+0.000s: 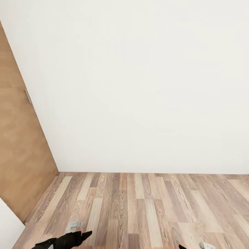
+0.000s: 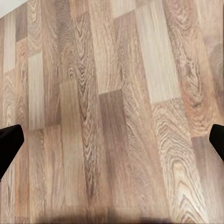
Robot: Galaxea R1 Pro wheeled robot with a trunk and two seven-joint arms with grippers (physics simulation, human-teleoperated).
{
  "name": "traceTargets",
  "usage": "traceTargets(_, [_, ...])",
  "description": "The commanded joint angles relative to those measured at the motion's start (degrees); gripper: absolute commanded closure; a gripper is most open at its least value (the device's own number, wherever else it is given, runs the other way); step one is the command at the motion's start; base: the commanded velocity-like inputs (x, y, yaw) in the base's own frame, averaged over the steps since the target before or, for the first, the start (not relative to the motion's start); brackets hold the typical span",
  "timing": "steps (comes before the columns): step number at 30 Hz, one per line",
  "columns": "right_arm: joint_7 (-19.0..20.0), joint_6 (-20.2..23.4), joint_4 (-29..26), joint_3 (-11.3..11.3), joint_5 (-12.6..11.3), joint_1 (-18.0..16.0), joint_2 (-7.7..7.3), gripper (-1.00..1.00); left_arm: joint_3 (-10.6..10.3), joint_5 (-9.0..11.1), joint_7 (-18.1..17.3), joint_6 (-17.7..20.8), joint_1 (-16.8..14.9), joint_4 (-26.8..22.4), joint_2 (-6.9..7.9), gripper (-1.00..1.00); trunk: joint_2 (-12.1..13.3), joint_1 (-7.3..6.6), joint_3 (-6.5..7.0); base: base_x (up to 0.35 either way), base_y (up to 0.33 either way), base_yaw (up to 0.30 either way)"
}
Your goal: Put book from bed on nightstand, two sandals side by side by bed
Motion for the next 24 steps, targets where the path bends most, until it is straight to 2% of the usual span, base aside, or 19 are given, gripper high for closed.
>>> traceTargets(1, [0.22, -0.16, 0.08, -0.26, 0.15, -0.06, 0.00, -1.00, 0.20, 0.06, -0.23, 0.13, -0.03, 0.02, 0.01, -1.00, -0.03, 0.03, -0.06, 0.313, 0.000, -0.087])
traceTargets(11, [0.16, -0.16, 0.08, -0.26, 0.15, -0.06, 0.00, -1.00, 0.22, 0.06, -0.23, 0.13, -0.03, 0.00, 0.01, -1.00, -0.03, 0.03, -0.06, 0.301, 0.000, -0.018])
traceTargets(18, [0.23, -0.16, 0.08, -0.26, 0.15, -0.06, 0.00, -1.00, 0.22, 0.07, -0.23, 0.13, -0.03, 0.04, 0.01, -1.00, -0.03, 0.03, -0.06, 0.063, 0.000, -0.024])
traceTargets(24, [0.17, -0.17, 0.08, -0.26, 0.15, -0.07, 0.00, -1.00, 0.23, 0.09, -0.23, 0.13, -0.03, 0.05, 0.01, -1.00, -0.03, 0.03, -0.06, 0.004, 0.000, -0.239])
